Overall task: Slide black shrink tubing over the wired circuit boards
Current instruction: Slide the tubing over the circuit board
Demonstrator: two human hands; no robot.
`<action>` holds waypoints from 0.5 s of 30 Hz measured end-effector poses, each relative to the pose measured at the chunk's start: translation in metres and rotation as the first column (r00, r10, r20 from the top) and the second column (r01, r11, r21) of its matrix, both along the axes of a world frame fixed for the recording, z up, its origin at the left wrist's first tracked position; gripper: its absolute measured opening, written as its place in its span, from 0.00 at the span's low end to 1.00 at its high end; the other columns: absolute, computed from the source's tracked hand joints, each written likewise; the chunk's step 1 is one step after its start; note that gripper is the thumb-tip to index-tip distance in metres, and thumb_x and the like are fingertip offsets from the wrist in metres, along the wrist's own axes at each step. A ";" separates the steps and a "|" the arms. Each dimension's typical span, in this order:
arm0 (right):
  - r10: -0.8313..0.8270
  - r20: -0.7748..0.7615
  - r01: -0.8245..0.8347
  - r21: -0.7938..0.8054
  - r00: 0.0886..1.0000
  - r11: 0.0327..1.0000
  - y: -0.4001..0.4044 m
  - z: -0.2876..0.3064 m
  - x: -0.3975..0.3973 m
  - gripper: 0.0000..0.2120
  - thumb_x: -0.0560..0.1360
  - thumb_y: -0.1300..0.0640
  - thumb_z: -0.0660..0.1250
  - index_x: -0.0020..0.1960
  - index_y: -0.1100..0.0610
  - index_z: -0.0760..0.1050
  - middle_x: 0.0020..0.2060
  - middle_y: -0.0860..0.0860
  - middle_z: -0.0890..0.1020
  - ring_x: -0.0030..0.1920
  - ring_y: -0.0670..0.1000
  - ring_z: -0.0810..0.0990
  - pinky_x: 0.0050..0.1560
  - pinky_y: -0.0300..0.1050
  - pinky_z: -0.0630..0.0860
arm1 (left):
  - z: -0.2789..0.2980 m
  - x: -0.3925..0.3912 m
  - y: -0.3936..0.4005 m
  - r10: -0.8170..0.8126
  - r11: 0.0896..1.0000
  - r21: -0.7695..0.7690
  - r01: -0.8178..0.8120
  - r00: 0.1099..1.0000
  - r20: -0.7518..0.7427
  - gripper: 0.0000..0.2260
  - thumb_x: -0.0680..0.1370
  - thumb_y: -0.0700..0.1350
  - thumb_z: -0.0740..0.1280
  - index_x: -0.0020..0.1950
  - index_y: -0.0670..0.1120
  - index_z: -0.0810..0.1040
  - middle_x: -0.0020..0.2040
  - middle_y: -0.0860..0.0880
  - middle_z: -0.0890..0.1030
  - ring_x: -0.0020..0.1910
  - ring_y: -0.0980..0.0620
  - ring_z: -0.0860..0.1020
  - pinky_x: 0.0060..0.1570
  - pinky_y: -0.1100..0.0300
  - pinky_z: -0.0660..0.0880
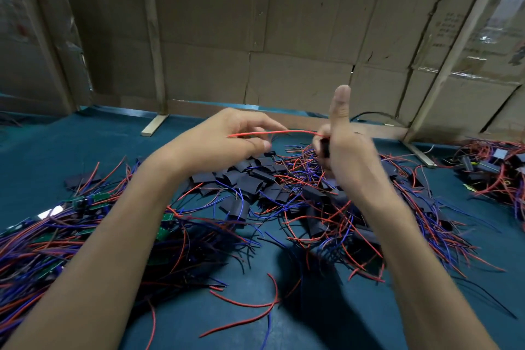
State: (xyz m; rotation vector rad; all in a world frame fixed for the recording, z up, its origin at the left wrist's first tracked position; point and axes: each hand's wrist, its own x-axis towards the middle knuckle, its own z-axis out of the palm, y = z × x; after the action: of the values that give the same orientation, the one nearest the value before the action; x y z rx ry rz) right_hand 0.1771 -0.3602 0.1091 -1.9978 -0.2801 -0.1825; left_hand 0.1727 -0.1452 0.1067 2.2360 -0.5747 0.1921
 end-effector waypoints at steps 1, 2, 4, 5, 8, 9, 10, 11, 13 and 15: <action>-0.089 0.153 0.107 -0.108 0.984 0.988 -0.008 0.005 0.000 0.49 0.69 0.18 0.36 0.33 0.62 0.70 0.22 0.51 0.72 0.26 0.52 0.70 0.33 0.44 0.66 | -0.006 0.006 0.004 0.086 0.996 0.027 -0.086 0.996 -0.012 0.13 0.80 0.43 0.69 0.59 0.60 0.82 0.43 0.58 0.84 0.41 0.61 0.79 0.40 0.70 0.72; -0.173 0.290 0.234 -0.190 0.941 0.954 -0.018 0.010 0.001 0.50 0.69 0.18 0.35 0.37 0.62 0.73 0.25 0.52 0.76 0.30 0.54 0.74 0.36 0.46 0.68 | -0.014 0.011 0.007 0.181 0.975 0.130 -0.177 0.983 -0.017 0.12 0.79 0.45 0.70 0.61 0.59 0.80 0.46 0.57 0.84 0.45 0.58 0.80 0.44 0.66 0.72; -0.302 0.451 0.465 -0.309 0.840 0.830 -0.039 0.018 0.006 0.46 0.69 0.17 0.35 0.42 0.54 0.73 0.32 0.50 0.77 0.40 0.58 0.76 0.40 0.49 0.66 | -0.031 0.019 0.015 0.325 0.849 0.467 -0.246 0.941 -0.096 0.20 0.78 0.52 0.71 0.70 0.54 0.75 0.59 0.51 0.81 0.58 0.51 0.77 0.55 0.61 0.71; -0.338 0.460 0.519 -0.355 0.821 0.777 -0.050 0.020 0.008 0.42 0.69 0.17 0.38 0.44 0.51 0.72 0.37 0.48 0.77 0.44 0.58 0.75 0.43 0.50 0.66 | -0.040 0.021 0.017 0.372 0.789 0.571 -0.225 0.916 -0.153 0.25 0.77 0.54 0.72 0.73 0.53 0.72 0.65 0.48 0.77 0.64 0.48 0.74 0.61 0.57 0.71; -0.424 0.205 0.458 -0.584 0.882 0.670 -0.077 0.015 0.017 0.43 0.65 0.17 0.56 0.63 0.49 0.71 0.60 0.61 0.72 0.64 0.64 0.70 0.63 0.58 0.68 | -0.058 0.023 0.016 0.407 0.742 0.653 -0.152 0.876 -0.258 0.27 0.77 0.55 0.72 0.75 0.54 0.70 0.71 0.48 0.74 0.70 0.44 0.71 0.68 0.50 0.70; -0.446 0.078 0.378 -0.670 0.892 0.639 -0.083 0.011 0.018 0.48 0.65 0.19 0.62 0.71 0.52 0.66 0.67 0.64 0.67 0.70 0.65 0.65 0.69 0.59 0.65 | -0.061 0.026 0.015 0.401 0.739 0.656 -0.153 0.882 -0.246 0.24 0.78 0.54 0.71 0.73 0.55 0.71 0.69 0.49 0.76 0.67 0.45 0.73 0.66 0.50 0.71; -0.450 -0.034 0.283 -0.733 0.892 0.618 -0.087 0.007 0.019 0.51 0.65 0.23 0.68 0.77 0.54 0.61 0.71 0.65 0.63 0.73 0.66 0.61 0.73 0.59 0.62 | -0.063 0.028 0.013 0.397 0.736 0.657 -0.164 0.890 -0.223 0.21 0.79 0.54 0.69 0.71 0.55 0.73 0.66 0.50 0.77 0.64 0.46 0.74 0.64 0.50 0.72; -0.440 -0.121 0.190 -0.778 0.890 0.598 -0.089 0.005 0.018 0.53 0.66 0.28 0.71 0.80 0.54 0.56 0.74 0.65 0.60 0.76 0.66 0.59 0.76 0.59 0.60 | -0.064 0.029 0.011 0.395 0.738 0.650 -0.180 0.897 -0.200 0.18 0.80 0.54 0.67 0.69 0.55 0.74 0.64 0.51 0.78 0.61 0.46 0.75 0.61 0.50 0.73; -0.415 -0.195 0.082 -0.823 0.889 0.563 -0.089 0.005 0.019 0.53 0.69 0.35 0.75 0.82 0.51 0.49 0.78 0.63 0.55 0.78 0.64 0.56 0.77 0.59 0.57 | -0.064 0.030 0.008 0.376 0.782 0.592 -0.196 0.906 -0.196 0.14 0.82 0.51 0.62 0.68 0.55 0.73 0.61 0.48 0.79 0.55 0.44 0.76 0.54 0.52 0.74; -0.413 -0.097 0.138 -0.853 0.905 0.504 -0.084 0.008 0.019 0.46 0.72 0.41 0.75 0.81 0.49 0.53 0.78 0.61 0.56 0.77 0.63 0.58 0.76 0.58 0.57 | -0.066 0.031 0.003 0.348 0.868 0.449 -0.212 0.905 -0.246 0.16 0.83 0.47 0.56 0.71 0.54 0.71 0.59 0.44 0.80 0.55 0.42 0.77 0.42 0.60 0.73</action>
State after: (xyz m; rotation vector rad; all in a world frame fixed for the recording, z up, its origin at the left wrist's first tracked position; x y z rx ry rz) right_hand 0.1960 -0.4443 0.1171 -3.0052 0.2298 0.0803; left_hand 0.2037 -0.1424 0.0412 2.6879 -0.1043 -0.1641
